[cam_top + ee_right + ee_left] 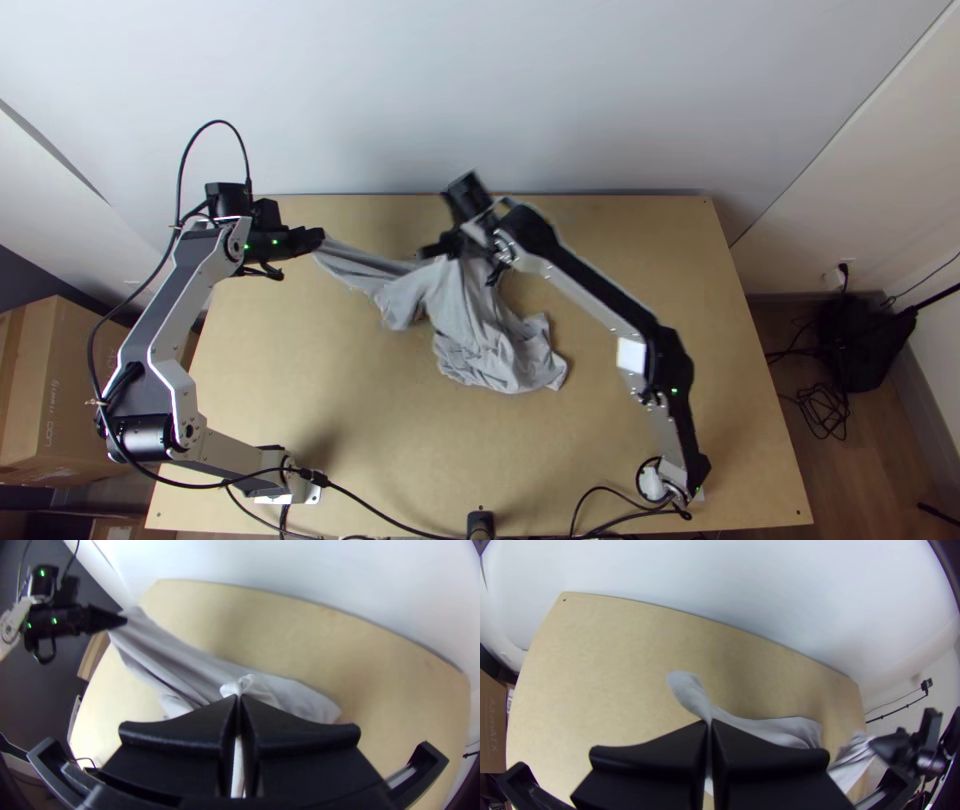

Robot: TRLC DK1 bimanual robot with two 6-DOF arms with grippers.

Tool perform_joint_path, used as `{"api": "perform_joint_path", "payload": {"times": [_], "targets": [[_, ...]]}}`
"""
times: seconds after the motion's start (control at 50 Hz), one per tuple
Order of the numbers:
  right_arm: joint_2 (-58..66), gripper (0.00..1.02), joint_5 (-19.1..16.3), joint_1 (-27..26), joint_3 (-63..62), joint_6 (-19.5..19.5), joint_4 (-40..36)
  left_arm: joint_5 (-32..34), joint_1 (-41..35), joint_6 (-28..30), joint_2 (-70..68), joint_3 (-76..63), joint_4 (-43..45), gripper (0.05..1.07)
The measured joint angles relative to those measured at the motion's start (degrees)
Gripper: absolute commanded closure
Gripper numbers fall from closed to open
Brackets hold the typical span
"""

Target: Fold the t-shirt

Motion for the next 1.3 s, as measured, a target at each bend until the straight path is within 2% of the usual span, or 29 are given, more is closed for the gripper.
{"api": "perform_joint_path", "payload": {"times": [0.24, 0.58, 0.66, 0.76, 0.88, 1.06, 1.16, 1.3], "targets": [[-8.85, 1.0, 0.24, -7.63, -1.38, -1.36, -0.15, -6.51, 1.31, 0.02, -2.36, 2.36, -4.63, 1.05], [-18.08, 1.0, 0.2, -19.85, -2.01, -2.21, -0.37, -15.43, 1.53, 0.28, -3.85, 21.64, -16.7, 1.05], [-20.96, 1.0, 0.26, -21.27, -2.45, -3.32, -0.31, -17.03, 1.11, 0.28, -4.37, 26.67, -18.34, 1.05], [-25.09, 1.0, 2.34, -21.38, -3.96, -5.9, 1.53, -20.04, -1.03, 0.26, -6.45, 31.76, -18.86, 1.05], [-32.57, 1.0, 4.48, -21.38, -9.66, -9.44, 9.25, -22.69, -4.2, 0.26, -10.03, 37.44, -18.95, 1.05], [-48.39, 1.0, 4.42, -21.05, -25.66, -17.59, 34.42, -25.07, -5.03, 0.26, -16.0, 44.63, -17.9, 1.05], [-56.24, 1.0, 4.22, -19.91, -31.26, -20.9, 40.02, -25.7, -5.22, 0.28, -19.61, 45.38, -16.65, 1.05], [-64.98, 1.0, 3.78, -18.53, -35.82, -22.38, 41.46, -25.68, -5.29, 0.26, -24.28, 45.42, -15.82, 1.05]]}}
